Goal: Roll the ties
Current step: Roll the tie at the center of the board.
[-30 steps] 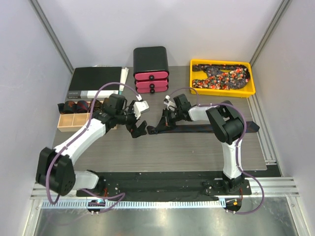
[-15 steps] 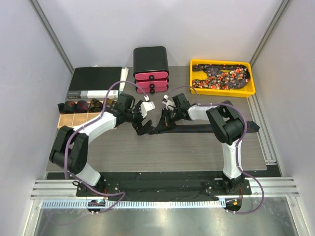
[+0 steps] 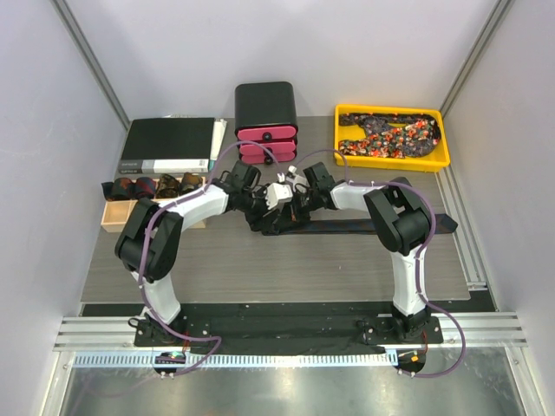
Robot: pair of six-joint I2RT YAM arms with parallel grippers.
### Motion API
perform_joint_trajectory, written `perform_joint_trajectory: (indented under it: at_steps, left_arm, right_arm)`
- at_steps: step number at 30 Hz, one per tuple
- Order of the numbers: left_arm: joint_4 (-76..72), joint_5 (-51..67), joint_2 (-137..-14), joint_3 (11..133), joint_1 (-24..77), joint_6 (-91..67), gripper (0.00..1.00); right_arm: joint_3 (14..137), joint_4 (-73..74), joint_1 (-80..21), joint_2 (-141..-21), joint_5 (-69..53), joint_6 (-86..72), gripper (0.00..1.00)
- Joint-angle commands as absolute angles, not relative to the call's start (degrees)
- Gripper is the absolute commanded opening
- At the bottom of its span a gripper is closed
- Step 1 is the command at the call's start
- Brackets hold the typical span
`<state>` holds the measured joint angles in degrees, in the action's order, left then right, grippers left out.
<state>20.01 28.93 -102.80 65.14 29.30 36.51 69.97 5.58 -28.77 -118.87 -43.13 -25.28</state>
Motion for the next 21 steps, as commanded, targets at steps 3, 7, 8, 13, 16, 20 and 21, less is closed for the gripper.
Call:
perform_joint_trajectory:
  at_steps: [3, 7, 8, 13, 16, 20, 21]
  left_arm:
    - [25.49, 26.72, -103.71, 68.2, 29.97, 40.16, 0.56]
    - [29.78, 24.79, -105.2, 68.99, 31.37, 42.36, 0.49]
    - [30.06, 24.09, -105.29, 69.08, 31.55, 42.62, 0.46]
    - [31.29, 22.06, -106.79, 69.61, 32.08, 42.19, 0.4]
    - [31.9, 21.53, -107.14, 69.96, 32.17, 41.92, 0.36]
    - [32.34, 20.83, -108.02, 70.57, 32.26, 41.22, 0.31]
    - [32.26, 20.66, -108.1, 70.66, 32.34, 41.13, 0.31]
  right_arm:
    - [72.24, 7.12, -28.83, -117.51, -41.13, -23.29, 0.01]
    - [72.6, 7.12, -28.74, -117.86, -41.57, -23.82, 0.01]
    - [72.6, 7.21, -28.83, -117.77, -41.66, -24.17, 0.01]
    - [72.86, 6.77, -28.56, -117.25, -43.5, -26.54, 0.12]
    - [72.6, 5.98, -27.86, -116.98, -44.38, -28.73, 0.19]
    - [71.46, 3.43, -26.72, -116.89, -47.36, -33.04, 0.25]
    - [70.41, 1.51, -26.54, -116.89, -47.98, -33.92, 0.27]
